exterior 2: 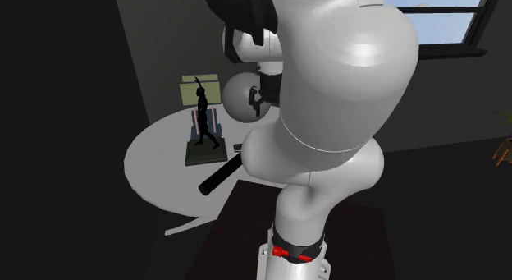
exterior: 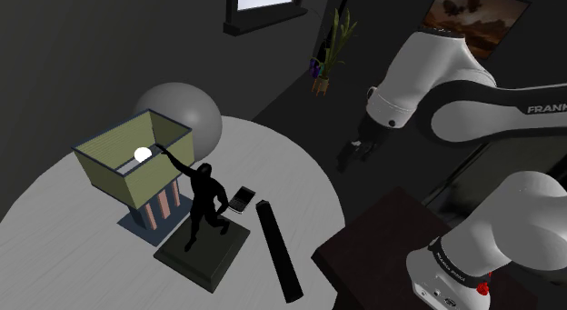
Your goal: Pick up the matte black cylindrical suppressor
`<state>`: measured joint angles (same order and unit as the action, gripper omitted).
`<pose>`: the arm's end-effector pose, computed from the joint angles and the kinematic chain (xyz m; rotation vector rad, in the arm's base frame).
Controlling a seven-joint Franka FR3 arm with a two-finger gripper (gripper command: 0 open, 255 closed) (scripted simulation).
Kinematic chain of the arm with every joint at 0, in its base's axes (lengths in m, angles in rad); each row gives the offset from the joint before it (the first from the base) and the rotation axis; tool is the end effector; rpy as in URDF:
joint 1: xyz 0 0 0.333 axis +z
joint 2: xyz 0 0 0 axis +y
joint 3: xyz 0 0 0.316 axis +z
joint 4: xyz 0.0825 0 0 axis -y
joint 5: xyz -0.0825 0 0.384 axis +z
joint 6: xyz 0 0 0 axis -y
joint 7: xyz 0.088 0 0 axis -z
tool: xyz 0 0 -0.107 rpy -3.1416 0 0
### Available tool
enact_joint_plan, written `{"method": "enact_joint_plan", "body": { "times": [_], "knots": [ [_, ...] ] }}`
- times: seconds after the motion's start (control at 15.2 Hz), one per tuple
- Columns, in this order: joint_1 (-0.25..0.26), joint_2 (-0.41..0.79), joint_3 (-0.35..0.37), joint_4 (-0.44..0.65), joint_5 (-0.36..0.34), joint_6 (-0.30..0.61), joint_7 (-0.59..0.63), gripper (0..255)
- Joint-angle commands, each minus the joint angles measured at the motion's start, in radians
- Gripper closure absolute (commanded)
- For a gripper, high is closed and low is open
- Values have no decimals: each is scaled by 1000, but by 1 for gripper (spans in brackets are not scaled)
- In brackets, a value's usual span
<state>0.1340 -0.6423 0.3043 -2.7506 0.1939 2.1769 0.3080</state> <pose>0.3140 0.1466 0.3994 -3.1385 0.0467 -0.0916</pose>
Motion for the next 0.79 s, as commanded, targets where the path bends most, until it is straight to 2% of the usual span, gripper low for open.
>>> {"method": "enact_joint_plan", "body": {
  "times": [0.0, 0.26, 0.46, 0.59, 0.73],
  "knots": [
    [13, 50, 39, -17, 22, 70, 41, 0],
    [26, 184, 123, -29, 46, 216, 127, 0],
    [18, 304, 192, -21, 38, 329, 205, 0],
    [2, 393, 241, -8, 9, 403, 270, 0],
    [-24, 489, 290, 12, -52, 474, 355, 0]
  ]
}}
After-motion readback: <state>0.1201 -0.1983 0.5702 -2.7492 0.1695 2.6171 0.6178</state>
